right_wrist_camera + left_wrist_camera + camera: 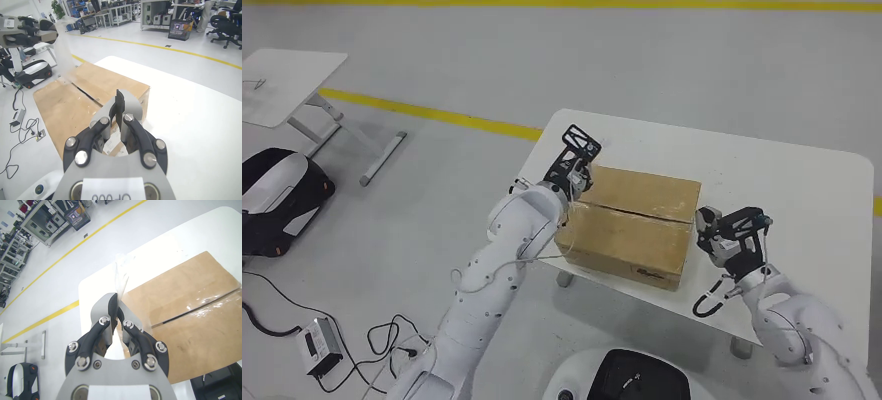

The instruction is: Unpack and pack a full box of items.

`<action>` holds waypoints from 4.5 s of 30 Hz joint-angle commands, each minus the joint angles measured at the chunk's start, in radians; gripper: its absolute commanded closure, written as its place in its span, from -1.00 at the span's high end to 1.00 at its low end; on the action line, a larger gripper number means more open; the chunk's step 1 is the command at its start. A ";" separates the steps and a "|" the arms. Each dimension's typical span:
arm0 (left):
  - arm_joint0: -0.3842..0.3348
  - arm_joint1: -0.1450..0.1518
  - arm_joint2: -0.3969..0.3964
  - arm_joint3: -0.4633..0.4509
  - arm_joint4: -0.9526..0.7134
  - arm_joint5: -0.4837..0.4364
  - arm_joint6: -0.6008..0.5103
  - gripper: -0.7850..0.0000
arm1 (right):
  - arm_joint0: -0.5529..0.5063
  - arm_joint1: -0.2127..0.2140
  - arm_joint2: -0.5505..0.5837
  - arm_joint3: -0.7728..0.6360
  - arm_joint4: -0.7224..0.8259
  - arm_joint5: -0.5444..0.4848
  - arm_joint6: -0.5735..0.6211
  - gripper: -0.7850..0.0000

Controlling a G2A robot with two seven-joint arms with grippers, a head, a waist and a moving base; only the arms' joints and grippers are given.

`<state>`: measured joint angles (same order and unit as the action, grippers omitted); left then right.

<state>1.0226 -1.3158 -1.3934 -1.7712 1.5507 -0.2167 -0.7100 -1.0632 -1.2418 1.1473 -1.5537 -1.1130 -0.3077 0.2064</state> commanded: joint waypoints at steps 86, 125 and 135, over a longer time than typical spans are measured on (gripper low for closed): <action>0.087 0.075 -0.323 0.287 0.111 0.214 0.019 1.00 | 0.150 -0.080 -0.136 0.245 -0.074 0.003 0.019 -1.00; 0.130 0.080 -0.531 0.112 -0.441 0.276 0.027 1.00 | 0.149 -0.092 -0.130 0.256 -0.108 0.003 0.024 -1.00; 0.140 0.092 -0.581 0.079 -0.588 0.224 0.011 1.00 | 0.147 -0.097 -0.132 0.260 -0.116 0.015 0.023 -1.00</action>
<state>1.1613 -1.2246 -1.9726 -1.6879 0.9738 0.0070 -0.7052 -0.9164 -1.3383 1.0156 -1.2944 -1.2286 -0.2935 0.2290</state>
